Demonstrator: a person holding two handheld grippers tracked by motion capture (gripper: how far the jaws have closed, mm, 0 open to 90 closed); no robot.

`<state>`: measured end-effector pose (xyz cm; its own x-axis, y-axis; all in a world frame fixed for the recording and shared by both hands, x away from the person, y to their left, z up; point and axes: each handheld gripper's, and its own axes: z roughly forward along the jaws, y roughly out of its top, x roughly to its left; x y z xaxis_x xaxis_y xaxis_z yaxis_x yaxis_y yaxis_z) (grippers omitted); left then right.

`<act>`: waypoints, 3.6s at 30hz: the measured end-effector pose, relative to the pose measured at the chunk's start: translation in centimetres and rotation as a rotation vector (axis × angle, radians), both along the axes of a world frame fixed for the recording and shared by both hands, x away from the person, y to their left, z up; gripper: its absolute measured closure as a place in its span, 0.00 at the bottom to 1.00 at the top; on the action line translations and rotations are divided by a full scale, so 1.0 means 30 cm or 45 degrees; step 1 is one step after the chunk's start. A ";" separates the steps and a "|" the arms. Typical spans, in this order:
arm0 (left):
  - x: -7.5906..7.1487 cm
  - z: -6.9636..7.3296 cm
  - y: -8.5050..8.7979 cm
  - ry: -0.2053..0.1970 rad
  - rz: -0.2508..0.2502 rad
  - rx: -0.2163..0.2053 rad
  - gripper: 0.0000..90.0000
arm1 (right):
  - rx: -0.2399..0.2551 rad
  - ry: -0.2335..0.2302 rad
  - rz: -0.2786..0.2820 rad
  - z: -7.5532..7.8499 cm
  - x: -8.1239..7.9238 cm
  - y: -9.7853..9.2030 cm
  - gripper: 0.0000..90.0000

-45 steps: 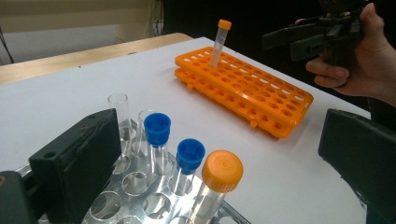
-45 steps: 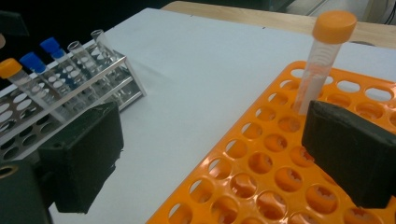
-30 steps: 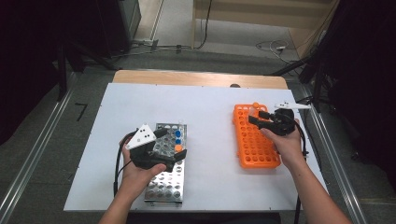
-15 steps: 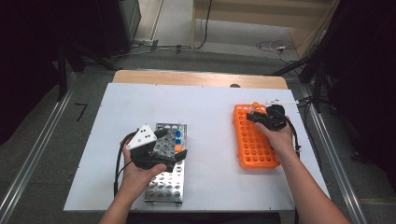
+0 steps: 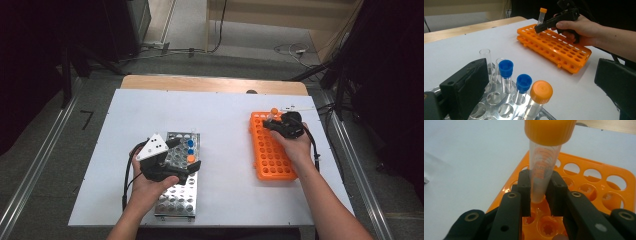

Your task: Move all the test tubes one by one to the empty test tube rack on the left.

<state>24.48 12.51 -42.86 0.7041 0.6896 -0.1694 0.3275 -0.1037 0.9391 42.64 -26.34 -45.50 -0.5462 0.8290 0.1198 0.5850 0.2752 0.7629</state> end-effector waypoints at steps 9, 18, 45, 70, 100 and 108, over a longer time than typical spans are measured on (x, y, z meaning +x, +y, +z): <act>-0.002 0.003 -0.004 0.001 -0.011 0.004 0.00 | 0.046 -0.091 0.005 0.050 -0.031 -0.021 0.81; -0.005 0.010 -0.008 -0.010 -0.016 0.005 0.00 | 0.102 -0.131 0.053 0.104 -0.078 -0.036 0.81; -0.018 0.029 -0.036 -0.021 -0.044 0.010 0.00 | 0.106 -0.168 0.389 0.159 -0.360 0.083 0.81; -0.045 0.054 -0.077 -0.069 -0.144 -0.006 0.14 | 0.104 -0.119 0.638 0.132 -0.511 0.206 0.81; -0.072 0.055 -0.183 -0.037 -0.461 -0.025 0.74 | 0.052 -0.109 0.839 0.129 -0.615 0.353 0.81; -0.067 0.049 -0.190 -0.022 -0.482 -0.033 0.77 | 0.050 -0.104 0.848 0.128 -0.620 0.361 0.81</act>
